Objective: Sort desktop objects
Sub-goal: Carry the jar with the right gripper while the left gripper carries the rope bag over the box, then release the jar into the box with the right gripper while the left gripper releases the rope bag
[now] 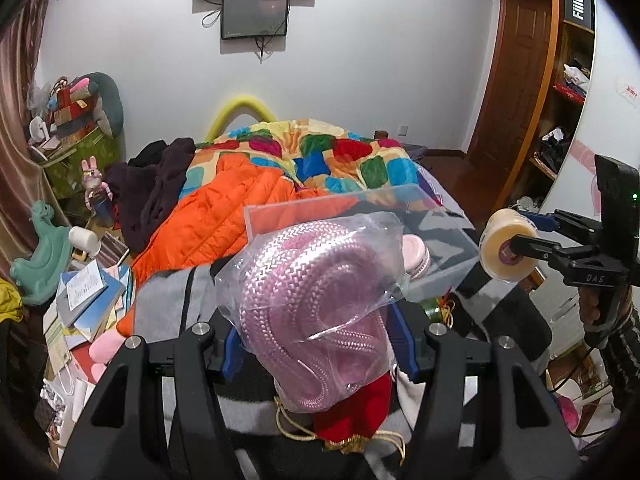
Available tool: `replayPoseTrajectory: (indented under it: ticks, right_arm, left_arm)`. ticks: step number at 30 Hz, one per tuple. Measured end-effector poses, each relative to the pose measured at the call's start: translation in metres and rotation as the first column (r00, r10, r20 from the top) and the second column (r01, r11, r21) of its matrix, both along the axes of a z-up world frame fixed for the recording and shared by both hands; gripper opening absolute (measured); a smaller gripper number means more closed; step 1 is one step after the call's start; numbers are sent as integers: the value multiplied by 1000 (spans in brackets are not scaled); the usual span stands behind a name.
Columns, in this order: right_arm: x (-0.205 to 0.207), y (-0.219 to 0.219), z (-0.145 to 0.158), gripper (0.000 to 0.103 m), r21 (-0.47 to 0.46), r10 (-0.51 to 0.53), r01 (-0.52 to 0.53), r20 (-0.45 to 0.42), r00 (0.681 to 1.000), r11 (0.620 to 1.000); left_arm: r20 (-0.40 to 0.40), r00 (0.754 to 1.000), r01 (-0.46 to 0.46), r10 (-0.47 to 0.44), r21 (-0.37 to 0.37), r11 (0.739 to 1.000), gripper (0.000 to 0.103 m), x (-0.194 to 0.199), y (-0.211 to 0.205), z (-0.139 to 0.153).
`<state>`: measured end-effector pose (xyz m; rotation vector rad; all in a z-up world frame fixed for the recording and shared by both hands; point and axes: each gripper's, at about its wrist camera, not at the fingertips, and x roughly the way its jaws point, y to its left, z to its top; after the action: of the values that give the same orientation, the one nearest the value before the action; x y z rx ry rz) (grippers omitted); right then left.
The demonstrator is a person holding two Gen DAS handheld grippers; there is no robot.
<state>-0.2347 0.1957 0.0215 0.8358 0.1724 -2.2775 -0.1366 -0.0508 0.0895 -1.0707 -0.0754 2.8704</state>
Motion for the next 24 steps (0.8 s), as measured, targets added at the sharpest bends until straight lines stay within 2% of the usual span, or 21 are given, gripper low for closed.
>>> replayPoseTrajectory:
  ticks: [11,24]
  right_arm:
    - [-21,-19,1,63,-19,2,-2,-1,1000,1000]
    - [-48,-51,-9,63,-12,12,-12,35,999,1000]
  left_arm:
    - [-70,997,-32,31,-6,999,59,-25,-7,12]
    - [-33,999,-7,7,-25,1000,59,-57,-7,0]
